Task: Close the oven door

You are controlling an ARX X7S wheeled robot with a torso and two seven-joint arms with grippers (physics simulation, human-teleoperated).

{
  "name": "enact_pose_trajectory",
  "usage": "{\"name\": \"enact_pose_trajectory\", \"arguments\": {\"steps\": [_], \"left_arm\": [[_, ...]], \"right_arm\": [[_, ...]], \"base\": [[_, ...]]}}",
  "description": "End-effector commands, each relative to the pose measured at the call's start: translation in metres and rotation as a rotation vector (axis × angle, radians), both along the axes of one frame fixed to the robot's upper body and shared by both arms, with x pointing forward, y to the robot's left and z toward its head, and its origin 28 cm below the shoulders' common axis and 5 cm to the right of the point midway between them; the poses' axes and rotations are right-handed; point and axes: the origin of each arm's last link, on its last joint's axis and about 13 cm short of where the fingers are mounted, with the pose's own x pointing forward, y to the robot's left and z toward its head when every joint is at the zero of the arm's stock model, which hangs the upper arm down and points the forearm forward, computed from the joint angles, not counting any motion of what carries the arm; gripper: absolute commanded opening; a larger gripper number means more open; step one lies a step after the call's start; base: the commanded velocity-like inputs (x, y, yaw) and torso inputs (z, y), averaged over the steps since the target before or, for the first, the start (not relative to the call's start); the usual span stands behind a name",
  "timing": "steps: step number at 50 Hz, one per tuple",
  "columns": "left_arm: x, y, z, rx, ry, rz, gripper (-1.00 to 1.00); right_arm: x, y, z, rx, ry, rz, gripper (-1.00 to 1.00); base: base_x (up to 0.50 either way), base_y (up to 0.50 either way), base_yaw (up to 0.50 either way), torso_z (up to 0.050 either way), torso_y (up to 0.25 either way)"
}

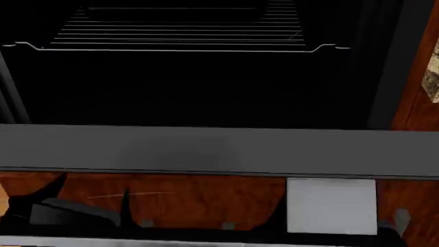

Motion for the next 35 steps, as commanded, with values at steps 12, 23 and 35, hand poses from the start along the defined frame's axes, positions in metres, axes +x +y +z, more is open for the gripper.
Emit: {"name": "enact_pose_trajectory", "arguments": {"steps": [12, 23, 35], "left_arm": [[0.028, 0.0, 0.051, 0.019, -0.148, 0.061, 1.0], [0.05, -0.008, 0.066, 0.078, -0.214, 0.102, 1.0], [0.073, -0.021, 0.076, 0.077, -0.213, 0.078, 1.0]], "right_arm": [[0.017, -0.009, 0.05, -0.12, -0.148, -0.049, 1.0], [0.036, -0.01, 0.06, -0.211, -0.202, -0.038, 1.0], [0.07, -0.021, 0.075, -0.2, -0.162, -0.04, 1.0]], "base": [[0.0, 0.0, 0.0, 0.0, 0.0], [0.0, 0.0, 0.0, 0.0, 0.0], [0.0, 0.0, 0.0, 0.0, 0.0]]}}
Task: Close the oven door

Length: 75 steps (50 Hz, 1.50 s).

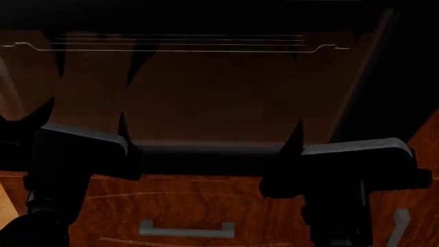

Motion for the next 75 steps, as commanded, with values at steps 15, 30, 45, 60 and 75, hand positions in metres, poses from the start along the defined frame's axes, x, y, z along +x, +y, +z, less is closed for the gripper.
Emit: {"name": "enact_pose_trajectory", "arguments": {"steps": [15, 30, 45, 60, 75], "left_arm": [[0.046, -0.017, 0.025, 0.005, 0.012, 0.014, 1.0], [0.067, -0.024, 0.052, 0.044, -0.027, 0.031, 1.0], [0.103, -0.031, 0.068, 0.022, 0.004, 0.069, 1.0], [0.122, -0.034, 0.074, -0.024, 0.136, 0.087, 1.0], [0.123, -0.037, 0.088, -0.047, 0.142, 0.092, 1.0]], "right_arm": [[0.056, -0.021, 0.021, -0.096, 0.05, -0.057, 1.0], [0.093, -0.037, 0.052, -0.135, 0.042, -0.121, 1.0], [0.125, -0.05, 0.069, -0.191, 0.042, -0.132, 1.0], [0.161, -0.059, 0.075, -0.095, 0.084, -0.204, 1.0], [0.164, -0.06, 0.084, -0.104, 0.095, -0.213, 1.0]], "base": [[0.0, 0.0, 0.0, 0.0, 0.0], [0.0, 0.0, 0.0, 0.0, 0.0], [0.0, 0.0, 0.0, 0.0, 0.0], [0.01, 0.0, 0.0, 0.0, 0.0], [0.11, -0.01, 0.0, 0.006, 0.0]]}}
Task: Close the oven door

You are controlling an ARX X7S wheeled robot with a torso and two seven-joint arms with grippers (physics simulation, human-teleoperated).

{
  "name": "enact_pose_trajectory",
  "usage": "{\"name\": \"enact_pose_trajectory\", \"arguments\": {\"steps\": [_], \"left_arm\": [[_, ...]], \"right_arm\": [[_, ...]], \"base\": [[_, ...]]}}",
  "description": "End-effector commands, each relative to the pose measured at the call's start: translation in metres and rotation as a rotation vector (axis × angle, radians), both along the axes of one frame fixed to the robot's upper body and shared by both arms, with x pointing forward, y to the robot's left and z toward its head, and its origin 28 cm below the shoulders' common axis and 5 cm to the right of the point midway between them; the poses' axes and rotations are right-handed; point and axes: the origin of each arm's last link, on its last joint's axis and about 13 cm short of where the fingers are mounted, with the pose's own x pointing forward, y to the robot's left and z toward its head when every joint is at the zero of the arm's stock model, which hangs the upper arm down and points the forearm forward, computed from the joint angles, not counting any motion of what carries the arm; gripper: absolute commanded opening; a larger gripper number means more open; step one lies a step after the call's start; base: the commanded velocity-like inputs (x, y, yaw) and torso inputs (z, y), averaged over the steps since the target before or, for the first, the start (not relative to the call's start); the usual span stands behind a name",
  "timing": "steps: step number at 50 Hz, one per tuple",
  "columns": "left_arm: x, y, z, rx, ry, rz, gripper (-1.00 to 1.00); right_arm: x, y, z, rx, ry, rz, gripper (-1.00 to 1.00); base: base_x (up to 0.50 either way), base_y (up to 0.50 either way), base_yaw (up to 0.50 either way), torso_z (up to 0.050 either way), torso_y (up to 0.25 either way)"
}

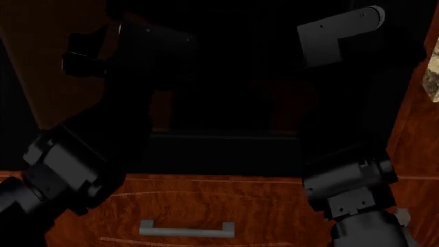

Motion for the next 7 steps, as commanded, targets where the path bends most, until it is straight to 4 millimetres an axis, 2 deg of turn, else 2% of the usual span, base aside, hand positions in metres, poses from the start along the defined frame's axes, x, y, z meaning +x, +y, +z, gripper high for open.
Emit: {"name": "enact_pose_trajectory", "arguments": {"steps": [1, 7], "left_arm": [[0.0169, 0.0339, 0.0264, -0.073, 0.078, -0.01, 1.0], [0.0176, 0.038, 0.021, -0.079, 0.084, -0.003, 1.0]], "right_arm": [[0.0069, -0.0436, 0.038, 0.069, 0.096, 0.028, 1.0], [0.0071, -0.0419, 0.0359, 0.07, 0.1, 0.033, 1.0]], "base": [[0.11, -0.02, -0.01, 0.0, 0.0], [0.1, -0.02, -0.01, 0.006, 0.0]]}}
